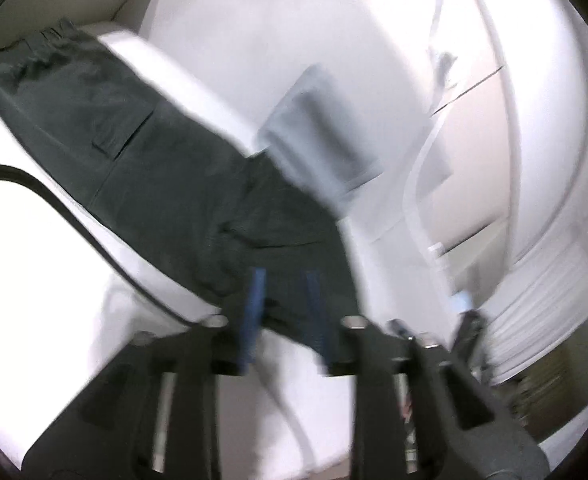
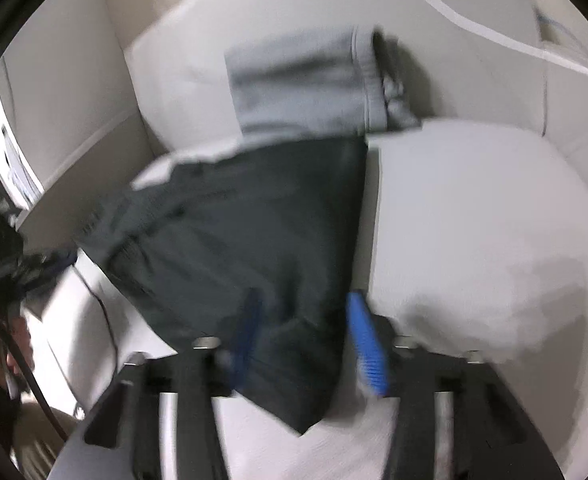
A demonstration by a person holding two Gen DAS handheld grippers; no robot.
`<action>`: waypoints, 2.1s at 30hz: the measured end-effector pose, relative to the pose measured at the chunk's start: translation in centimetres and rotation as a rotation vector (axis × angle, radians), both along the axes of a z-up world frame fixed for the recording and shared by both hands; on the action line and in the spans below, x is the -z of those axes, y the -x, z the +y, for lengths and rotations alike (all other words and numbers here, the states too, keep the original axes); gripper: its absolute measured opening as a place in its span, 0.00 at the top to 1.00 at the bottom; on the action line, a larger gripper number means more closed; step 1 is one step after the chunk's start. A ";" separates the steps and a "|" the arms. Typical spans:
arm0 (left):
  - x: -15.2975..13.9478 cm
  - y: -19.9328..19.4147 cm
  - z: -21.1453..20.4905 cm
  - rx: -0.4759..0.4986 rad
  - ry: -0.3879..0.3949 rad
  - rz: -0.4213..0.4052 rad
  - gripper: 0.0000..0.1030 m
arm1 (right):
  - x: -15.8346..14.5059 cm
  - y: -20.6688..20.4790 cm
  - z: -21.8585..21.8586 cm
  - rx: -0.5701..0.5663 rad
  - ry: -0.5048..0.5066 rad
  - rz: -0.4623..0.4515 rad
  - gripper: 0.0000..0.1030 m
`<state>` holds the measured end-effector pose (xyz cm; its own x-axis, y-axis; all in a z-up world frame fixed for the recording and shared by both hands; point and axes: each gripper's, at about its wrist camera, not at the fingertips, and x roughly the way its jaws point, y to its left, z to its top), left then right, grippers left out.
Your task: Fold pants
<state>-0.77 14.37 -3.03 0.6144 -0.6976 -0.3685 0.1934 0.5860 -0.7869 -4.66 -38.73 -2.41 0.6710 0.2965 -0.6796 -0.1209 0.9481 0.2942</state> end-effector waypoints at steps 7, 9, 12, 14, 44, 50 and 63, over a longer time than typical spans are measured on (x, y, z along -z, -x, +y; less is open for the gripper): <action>-8.6 12.0 5.4 -0.374 0.119 -0.462 0.10 | -4.9 3.8 1.6 0.019 0.024 -0.233 0.16; -10.9 15.4 5.5 -0.634 -0.081 -0.570 0.01 | -4.9 4.1 2.5 -0.006 0.046 -0.234 0.16; -12.0 16.3 5.0 -0.870 -0.360 -0.632 0.01 | -4.3 4.0 3.2 -0.045 0.097 -0.218 0.16; -11.7 14.0 5.6 -0.851 -0.443 -0.556 0.01 | -4.0 4.0 3.4 -0.056 0.107 -0.210 0.16; 7.2 -10.1 18.6 -0.838 -0.121 0.341 0.27 | -3.6 3.5 0.3 -0.011 0.052 -0.220 0.16; 7.0 -12.9 18.1 -0.709 -0.118 0.303 0.41 | -3.9 3.6 -0.1 -0.006 0.031 -0.225 0.16; 5.1 -13.0 15.5 -0.669 -0.339 0.104 0.87 | -3.9 3.1 0.5 -0.020 0.039 -0.185 0.16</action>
